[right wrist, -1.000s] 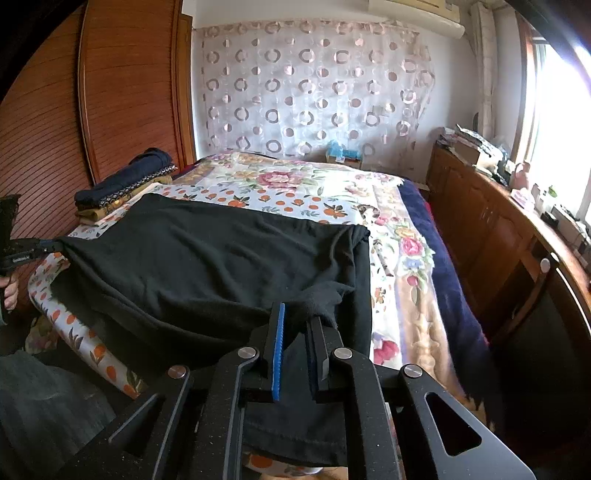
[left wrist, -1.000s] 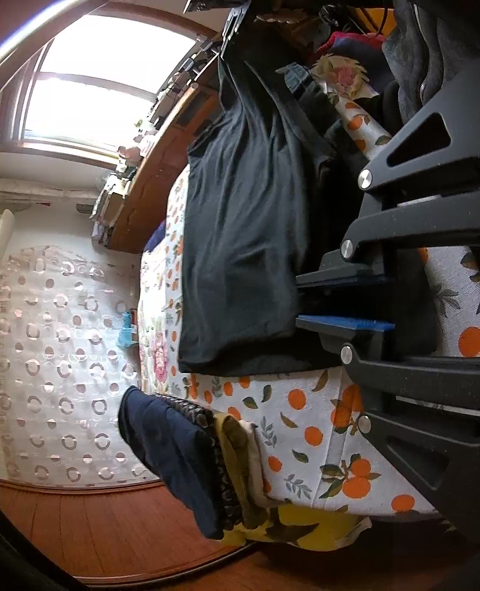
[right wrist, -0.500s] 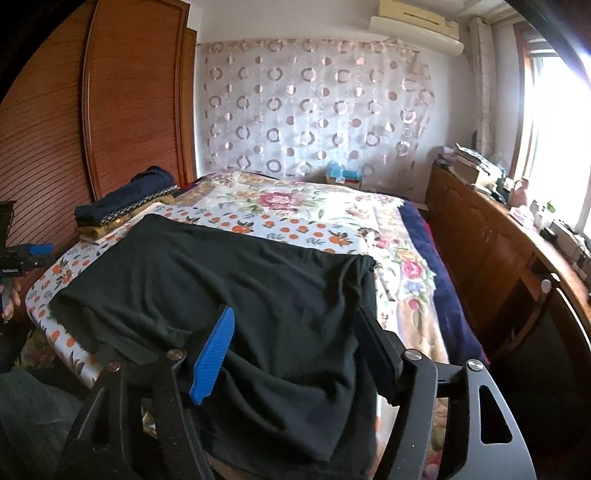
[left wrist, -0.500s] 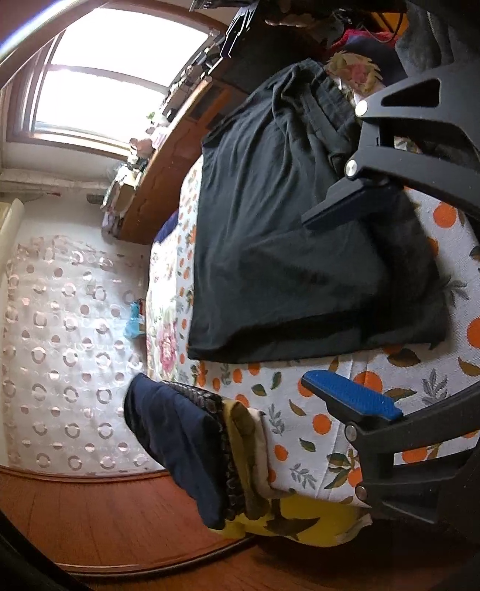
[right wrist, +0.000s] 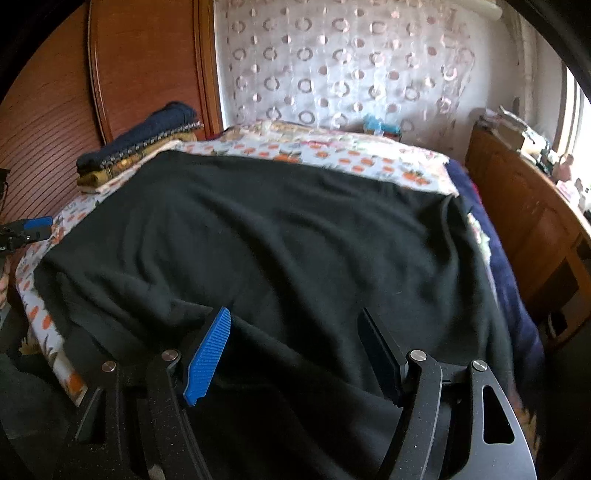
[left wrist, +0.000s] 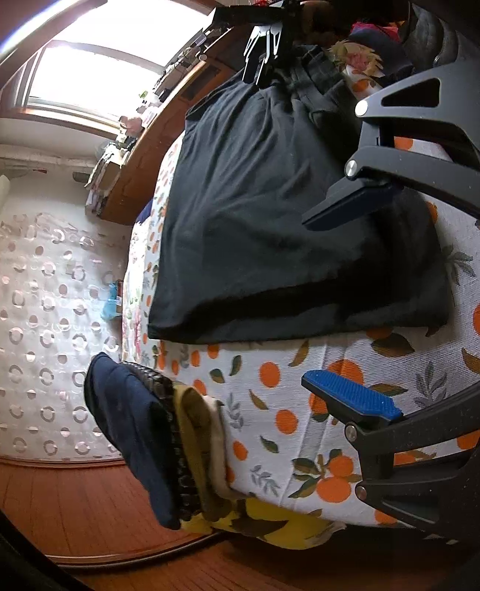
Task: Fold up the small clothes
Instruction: 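Open both tools and release the straightened shirt on the bedspread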
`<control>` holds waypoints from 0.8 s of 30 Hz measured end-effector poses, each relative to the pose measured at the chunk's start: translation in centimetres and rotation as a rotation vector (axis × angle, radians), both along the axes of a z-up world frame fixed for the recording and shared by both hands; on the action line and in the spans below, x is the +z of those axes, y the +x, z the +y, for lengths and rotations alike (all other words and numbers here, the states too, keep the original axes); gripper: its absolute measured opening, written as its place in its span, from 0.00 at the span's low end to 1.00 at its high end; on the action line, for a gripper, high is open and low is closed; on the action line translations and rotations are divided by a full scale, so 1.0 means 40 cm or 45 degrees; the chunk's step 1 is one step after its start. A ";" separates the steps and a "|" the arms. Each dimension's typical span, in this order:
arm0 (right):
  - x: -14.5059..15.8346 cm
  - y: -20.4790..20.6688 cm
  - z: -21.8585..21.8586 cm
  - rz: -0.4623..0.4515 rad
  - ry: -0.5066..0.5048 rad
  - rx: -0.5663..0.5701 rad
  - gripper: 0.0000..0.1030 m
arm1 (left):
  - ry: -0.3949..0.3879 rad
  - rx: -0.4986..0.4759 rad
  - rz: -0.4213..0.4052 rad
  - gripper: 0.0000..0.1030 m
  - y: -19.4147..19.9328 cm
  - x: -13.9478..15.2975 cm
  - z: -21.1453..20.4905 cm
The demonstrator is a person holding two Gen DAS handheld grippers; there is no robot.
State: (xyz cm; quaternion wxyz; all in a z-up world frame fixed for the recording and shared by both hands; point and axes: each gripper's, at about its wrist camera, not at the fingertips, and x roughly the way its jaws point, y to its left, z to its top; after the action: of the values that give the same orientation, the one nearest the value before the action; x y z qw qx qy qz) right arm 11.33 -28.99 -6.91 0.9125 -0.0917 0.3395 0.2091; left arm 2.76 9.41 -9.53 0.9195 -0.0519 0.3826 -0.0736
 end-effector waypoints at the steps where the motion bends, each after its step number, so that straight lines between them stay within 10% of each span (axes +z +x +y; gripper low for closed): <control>1: -0.009 0.005 0.001 0.009 -0.001 -0.002 0.71 | -0.006 -0.001 0.004 0.76 0.000 -0.004 0.000; 21: -0.010 0.008 0.043 0.002 -0.031 -0.021 0.76 | 0.007 -0.007 0.028 0.76 0.003 -0.052 -0.018; 24: -0.010 0.008 0.042 0.002 -0.031 -0.020 0.76 | 0.012 -0.048 0.015 0.61 0.003 -0.052 -0.031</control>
State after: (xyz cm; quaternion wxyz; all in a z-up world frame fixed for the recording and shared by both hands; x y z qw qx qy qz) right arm 11.65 -27.32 -7.31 0.9127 -0.0999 0.3435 0.1977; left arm 2.90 8.18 -11.61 0.9159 -0.0410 0.3894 -0.0887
